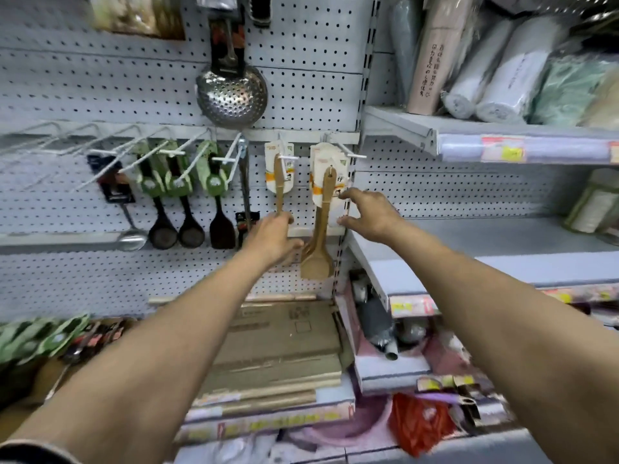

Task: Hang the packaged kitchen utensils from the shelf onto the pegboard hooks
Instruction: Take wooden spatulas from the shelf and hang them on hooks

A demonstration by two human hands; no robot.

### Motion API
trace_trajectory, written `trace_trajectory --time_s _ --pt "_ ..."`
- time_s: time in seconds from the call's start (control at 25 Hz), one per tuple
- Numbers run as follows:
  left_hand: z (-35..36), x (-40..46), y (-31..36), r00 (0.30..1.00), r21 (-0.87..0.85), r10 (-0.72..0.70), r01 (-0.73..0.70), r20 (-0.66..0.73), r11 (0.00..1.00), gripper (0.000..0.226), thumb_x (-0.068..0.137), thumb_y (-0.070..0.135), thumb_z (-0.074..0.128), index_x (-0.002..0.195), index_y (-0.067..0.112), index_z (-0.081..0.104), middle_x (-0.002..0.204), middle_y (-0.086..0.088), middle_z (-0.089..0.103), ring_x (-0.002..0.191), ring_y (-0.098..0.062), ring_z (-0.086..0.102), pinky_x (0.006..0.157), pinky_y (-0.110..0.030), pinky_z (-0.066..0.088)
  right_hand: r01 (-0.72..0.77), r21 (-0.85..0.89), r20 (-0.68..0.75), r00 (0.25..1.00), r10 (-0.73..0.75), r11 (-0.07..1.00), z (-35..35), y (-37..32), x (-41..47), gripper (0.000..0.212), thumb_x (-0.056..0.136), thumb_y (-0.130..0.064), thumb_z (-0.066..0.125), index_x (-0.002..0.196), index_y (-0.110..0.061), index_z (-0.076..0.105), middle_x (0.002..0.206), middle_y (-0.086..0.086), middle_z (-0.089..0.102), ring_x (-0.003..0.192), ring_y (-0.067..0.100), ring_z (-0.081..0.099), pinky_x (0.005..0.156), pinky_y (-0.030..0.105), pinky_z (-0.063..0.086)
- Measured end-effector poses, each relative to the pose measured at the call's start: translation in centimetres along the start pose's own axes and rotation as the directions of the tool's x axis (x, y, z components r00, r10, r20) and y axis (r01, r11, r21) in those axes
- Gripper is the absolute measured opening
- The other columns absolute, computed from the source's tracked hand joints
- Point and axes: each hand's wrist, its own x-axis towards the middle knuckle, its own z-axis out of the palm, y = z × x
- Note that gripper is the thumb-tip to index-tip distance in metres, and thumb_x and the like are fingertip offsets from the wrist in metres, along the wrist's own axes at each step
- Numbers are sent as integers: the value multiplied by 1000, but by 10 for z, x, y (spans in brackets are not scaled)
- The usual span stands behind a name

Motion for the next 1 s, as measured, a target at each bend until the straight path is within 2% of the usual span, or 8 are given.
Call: trace_trajectory --time_s 0.12,0.28,0.48,0.68,0.76,0.84,1.0 --pt "-51 -54 -8 998 120 14 -7 -60 993 60 83 40 72 133 20 46 133 -9 53 123 -30 49 100 -46 45 122 -142 7 992 -123 982 -21 -41 -44 58 92 -47 62 144 -29 41 145 11 48 134 33 40 102 45 42" --pt "-108 -131 -27 985 211 25 12 -169 977 59 86 42 68 134 18 44 135 -8 50 125 -29 45 99 -45 43 280 -211 -4 958 -287 937 -39 -110 -95 61 93 -49 60 146 -29 38 149 8 45 137 31 39 108 47 39" --pt "-162 -210 -76 953 209 -37 104 -302 972 56 89 47 62 135 21 43 136 -4 50 125 -26 46 95 -42 45 419 -167 -43 901 -431 893 -31 -203 -131 60 95 -48 58 147 -29 37 149 6 44 138 28 40 107 45 39" --pt "-227 -280 -174 916 236 -124 227 -382 945 57 90 50 58 136 19 43 138 -5 48 127 -27 45 99 -43 43 520 -69 -40 852 -523 852 1 -326 -140 59 95 -47 57 147 -27 38 147 7 45 136 29 41 109 44 40" --pt "-270 -320 -239 889 248 -171 296 -426 922 57 89 49 59 135 18 44 137 -7 49 126 -29 46 100 -45 43 562 -53 -24 826 -564 825 22 -410 -146 58 96 -47 56 147 -27 38 150 7 43 137 29 40 107 42 40" --pt "-289 -334 -264 892 270 -183 312 -412 911 55 89 48 60 133 18 46 133 -10 52 123 -32 48 98 -44 44 562 -19 -30 827 -562 827 27 -443 -145 57 97 -47 55 147 -27 38 150 6 42 137 28 40 105 42 42" --pt "-377 -408 -382 887 368 -195 362 -418 856 51 88 46 62 131 21 48 129 -9 54 120 -31 51 95 -44 47 633 39 -8 774 -634 773 67 -607 -162 56 97 -47 56 146 -30 38 149 5 43 138 28 40 105 45 42"
